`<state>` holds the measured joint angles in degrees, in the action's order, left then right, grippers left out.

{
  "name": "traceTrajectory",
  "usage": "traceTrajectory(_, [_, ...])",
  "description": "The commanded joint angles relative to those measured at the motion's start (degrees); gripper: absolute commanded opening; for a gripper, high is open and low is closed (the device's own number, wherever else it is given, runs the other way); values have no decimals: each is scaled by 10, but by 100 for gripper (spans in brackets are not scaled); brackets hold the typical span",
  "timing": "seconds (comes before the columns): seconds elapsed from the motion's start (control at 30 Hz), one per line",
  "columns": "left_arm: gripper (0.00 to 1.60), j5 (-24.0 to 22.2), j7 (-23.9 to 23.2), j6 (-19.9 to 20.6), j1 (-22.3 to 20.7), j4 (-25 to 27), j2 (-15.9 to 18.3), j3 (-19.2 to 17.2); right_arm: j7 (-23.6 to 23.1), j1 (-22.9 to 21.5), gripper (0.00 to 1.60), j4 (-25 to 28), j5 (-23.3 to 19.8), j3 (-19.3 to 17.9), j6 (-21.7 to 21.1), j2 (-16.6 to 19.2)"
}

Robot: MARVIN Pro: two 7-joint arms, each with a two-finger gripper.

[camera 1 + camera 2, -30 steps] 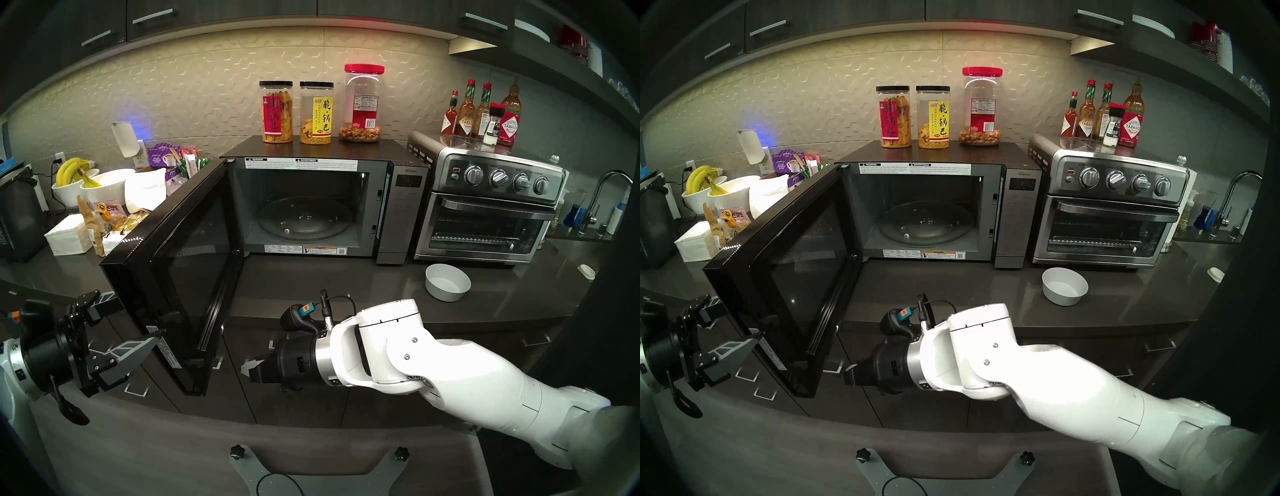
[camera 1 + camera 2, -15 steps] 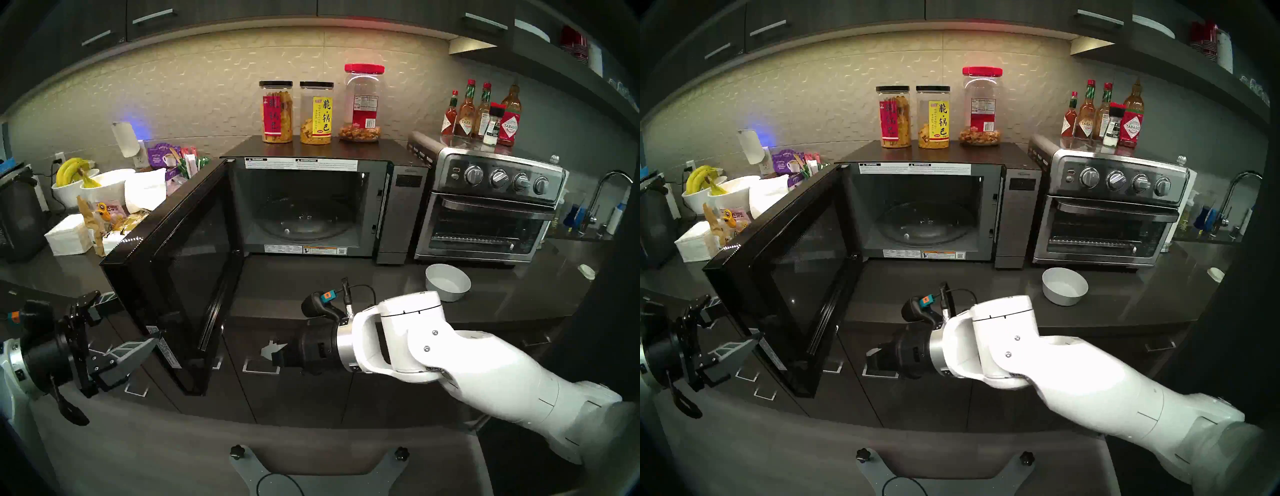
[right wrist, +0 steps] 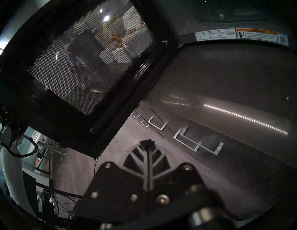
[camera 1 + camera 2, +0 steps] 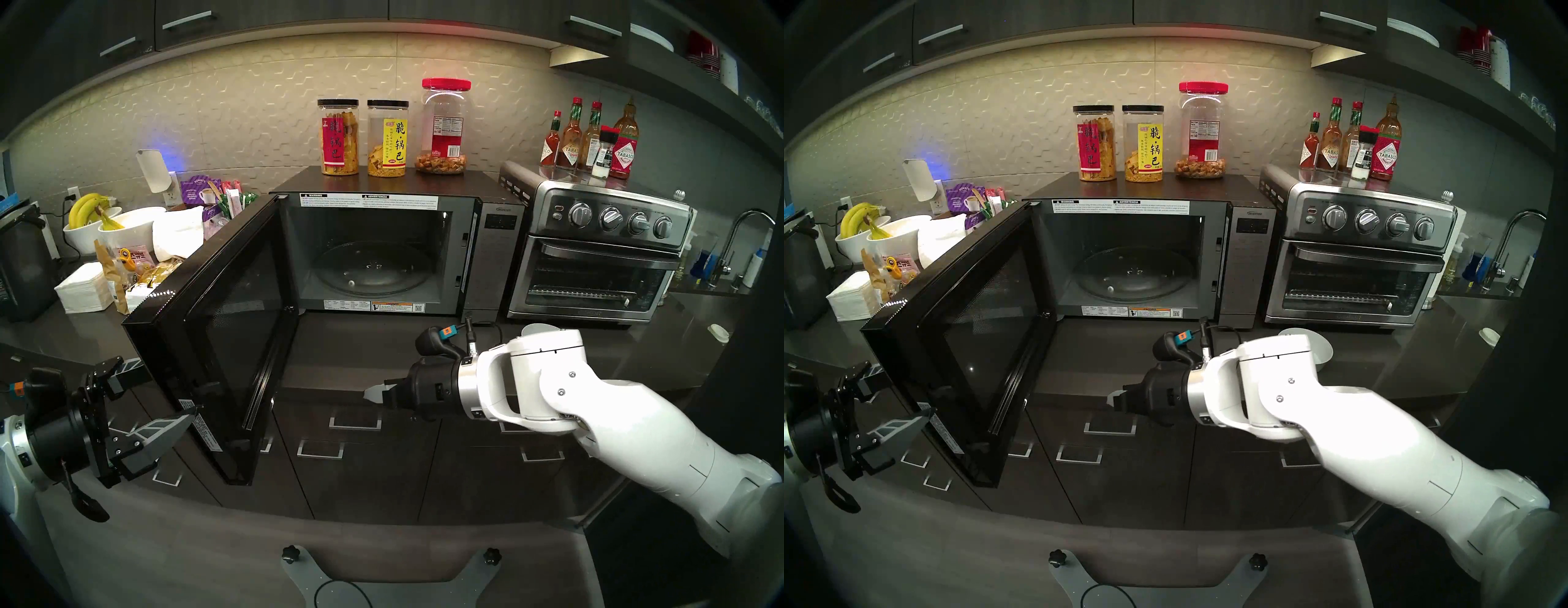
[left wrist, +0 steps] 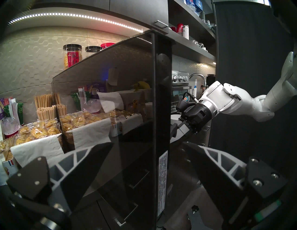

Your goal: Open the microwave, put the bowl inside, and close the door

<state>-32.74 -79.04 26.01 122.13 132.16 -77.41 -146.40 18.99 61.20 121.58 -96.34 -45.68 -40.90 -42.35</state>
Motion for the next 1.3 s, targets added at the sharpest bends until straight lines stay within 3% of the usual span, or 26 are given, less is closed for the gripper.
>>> traceTrajectory(0.0, [160, -6, -5, 1, 0, 3, 0, 1, -25, -13, 0, -12, -8, -39, -4, 42])
traceTrajectory(0.33, [160, -7, -5, 1, 0, 3, 0, 1, -59, -3, 0, -22, -1, -74, -5, 96])
traceTrajectory(0.4, [160, -7, -5, 1, 0, 3, 0, 1, -73, 2, 10, -22, -1, -82, -4, 109])
traceTrajectory(0.43, [160, -7, -5, 1, 0, 3, 0, 1, -80, 5, 33, -21, 0, -85, -2, 116])
traceTrajectory(0.5, [160, -7, -5, 1, 0, 3, 0, 1, -91, 9, 48, -21, 3, -90, 1, 126])
traceTrajectory(0.7, [160, -7, -5, 1, 0, 3, 0, 1, -120, 18, 66, -24, 16, -102, 9, 147])
traceTrajectory(1.27, [160, -8, -5, 1, 1, 3, 1, 1, -184, 43, 75, -20, 46, -139, 32, 212])
